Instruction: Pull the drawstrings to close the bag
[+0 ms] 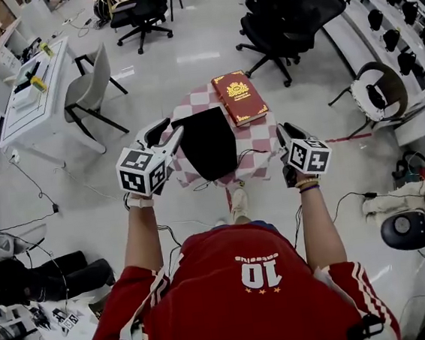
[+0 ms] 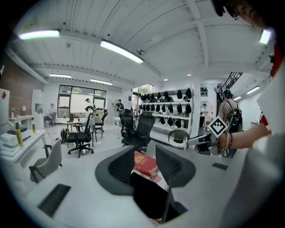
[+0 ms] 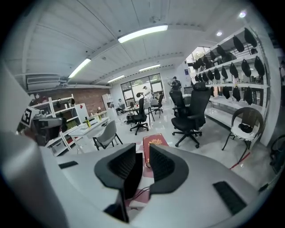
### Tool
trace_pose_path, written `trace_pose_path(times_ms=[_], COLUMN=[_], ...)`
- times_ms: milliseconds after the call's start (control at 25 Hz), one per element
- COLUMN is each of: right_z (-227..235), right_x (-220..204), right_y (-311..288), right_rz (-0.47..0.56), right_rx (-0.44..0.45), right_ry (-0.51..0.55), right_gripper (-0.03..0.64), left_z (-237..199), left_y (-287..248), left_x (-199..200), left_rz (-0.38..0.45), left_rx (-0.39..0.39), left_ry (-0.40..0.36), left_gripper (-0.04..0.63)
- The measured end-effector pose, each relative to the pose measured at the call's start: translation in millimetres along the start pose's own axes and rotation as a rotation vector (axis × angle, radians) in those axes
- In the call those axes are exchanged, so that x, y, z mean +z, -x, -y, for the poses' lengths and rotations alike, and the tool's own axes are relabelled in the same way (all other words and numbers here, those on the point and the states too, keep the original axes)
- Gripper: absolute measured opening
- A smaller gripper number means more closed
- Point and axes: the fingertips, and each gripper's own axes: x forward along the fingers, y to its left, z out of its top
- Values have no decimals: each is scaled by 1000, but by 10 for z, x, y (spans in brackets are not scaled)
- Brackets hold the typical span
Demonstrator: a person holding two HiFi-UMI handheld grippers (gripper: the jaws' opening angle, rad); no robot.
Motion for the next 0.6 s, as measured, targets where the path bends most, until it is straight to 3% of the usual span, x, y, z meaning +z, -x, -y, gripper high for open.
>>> trace_pose_path(times_ms=[360,600], right_z=[-201,-425], right_x=[251,542], right_y=[278,520], right_rz=[76,168], right_rx=[9,50], right_ry=[67,82], right_gripper=[87,87], left_z=[-24,119], left_y=[145,194], left_x=[363,543], left_rz=[181,226], left_rx=[68,91], left_ry=[96,58], left_gripper=[141,127])
